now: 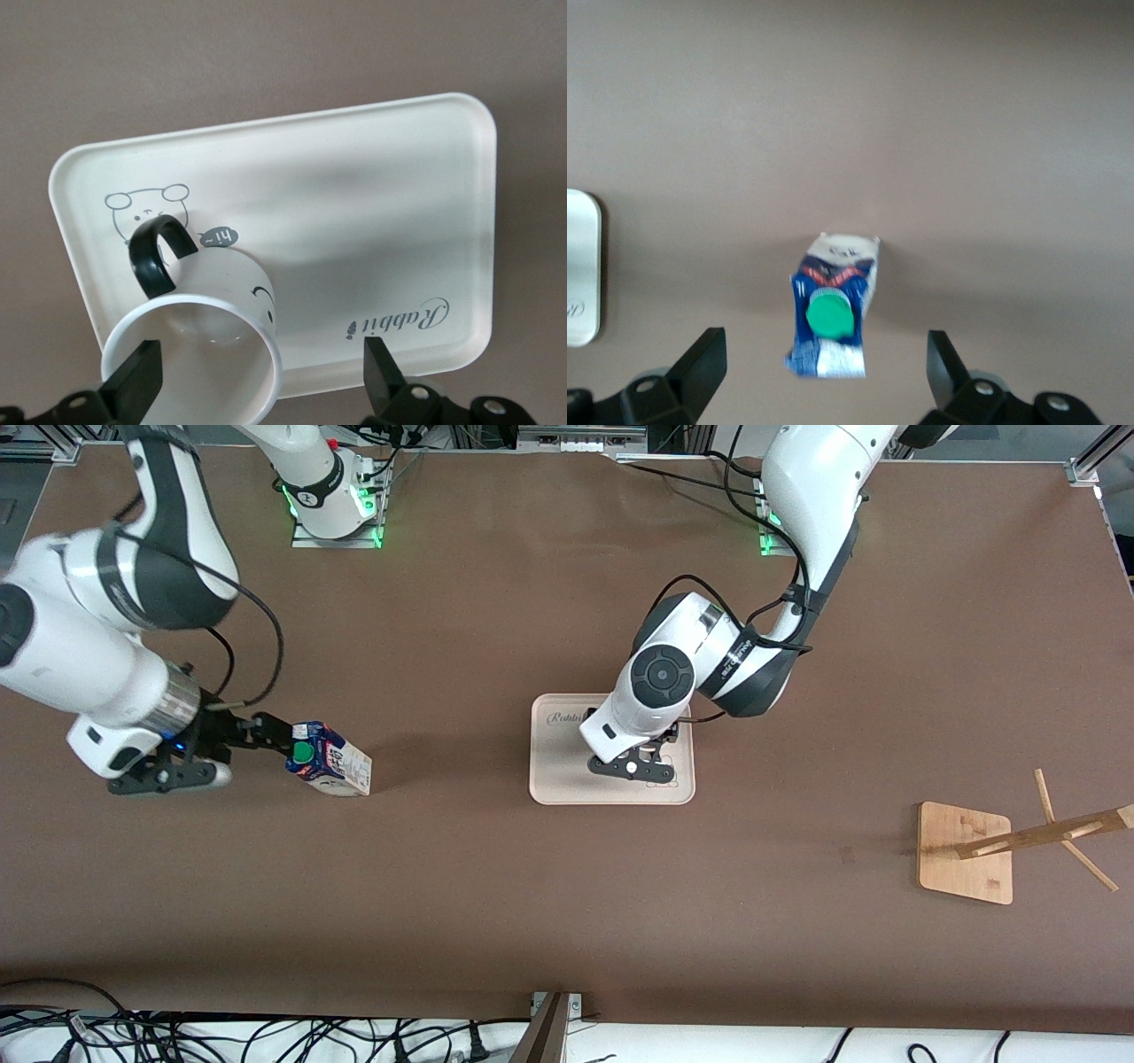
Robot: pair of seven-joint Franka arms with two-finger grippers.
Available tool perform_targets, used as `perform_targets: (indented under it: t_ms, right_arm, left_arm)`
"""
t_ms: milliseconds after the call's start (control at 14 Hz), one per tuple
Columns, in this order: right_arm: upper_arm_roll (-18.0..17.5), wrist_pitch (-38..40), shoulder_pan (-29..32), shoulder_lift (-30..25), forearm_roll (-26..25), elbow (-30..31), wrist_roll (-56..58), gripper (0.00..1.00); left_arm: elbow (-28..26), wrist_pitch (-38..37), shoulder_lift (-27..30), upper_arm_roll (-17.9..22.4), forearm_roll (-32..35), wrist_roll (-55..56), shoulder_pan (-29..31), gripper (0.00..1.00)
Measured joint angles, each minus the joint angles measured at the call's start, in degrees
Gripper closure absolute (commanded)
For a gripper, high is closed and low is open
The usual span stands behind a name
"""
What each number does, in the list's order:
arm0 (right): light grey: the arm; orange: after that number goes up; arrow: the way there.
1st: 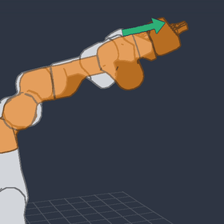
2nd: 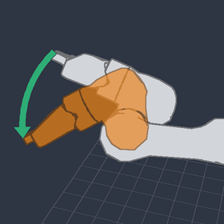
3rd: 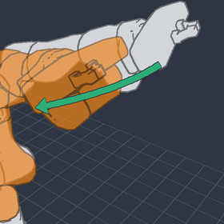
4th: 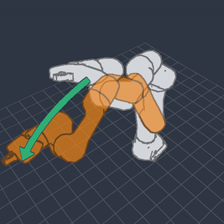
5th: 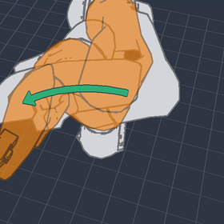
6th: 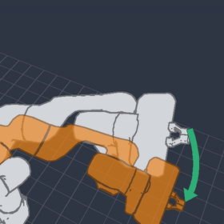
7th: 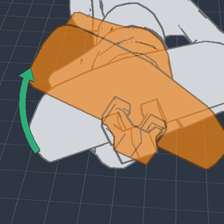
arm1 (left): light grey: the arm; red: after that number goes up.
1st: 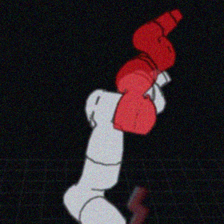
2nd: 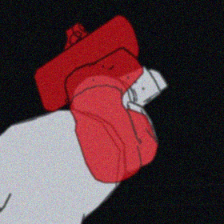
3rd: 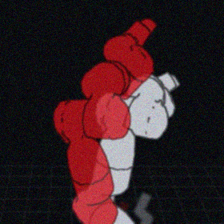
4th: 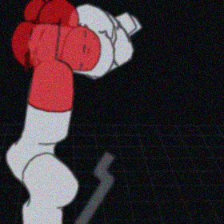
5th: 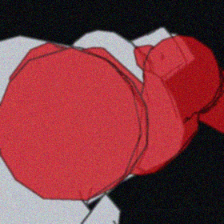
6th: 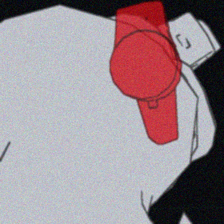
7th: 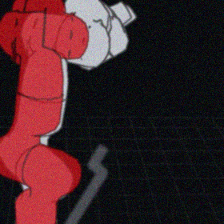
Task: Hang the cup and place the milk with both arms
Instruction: 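Set the carton on the table while the left gripper lowers to the mug, then grasp the white mug rim with the left gripper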
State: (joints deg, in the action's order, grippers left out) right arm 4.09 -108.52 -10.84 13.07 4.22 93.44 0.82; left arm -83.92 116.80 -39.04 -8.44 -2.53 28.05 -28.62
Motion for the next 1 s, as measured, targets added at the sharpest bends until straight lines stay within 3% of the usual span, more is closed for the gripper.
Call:
perform_targets:
  t_ms: [286,571,857,1000]
  right_arm:
    - [0.17,6.53,0.00,-6.66,-2.30,-0.33,0.00,0.00]
    - [0.61,8.28,0.01,-6.58,-3.65,-2.68,0.00,0.00]
    - [1.24,8.28,0.01,-6.27,-4.17,-3.28,0.00,0.00]
    - [1.33,8.28,0.01,-6.26,-4.19,-3.65,0.03,0.00]
  left_arm:
    - [-4.94,5.92,-0.19,0.01,0.57,3.04,-0.79,0.00]
    - [-6.28,6.50,-0.54,-0.21,2.91,9.73,-2.30,0.00]
    - [-6.39,6.62,-0.94,-0.29,5.23,12.29,-3.12,1.00]
    - [-6.40,6.63,-1.31,-0.70,8.85,12.96,-3.19,1.00]
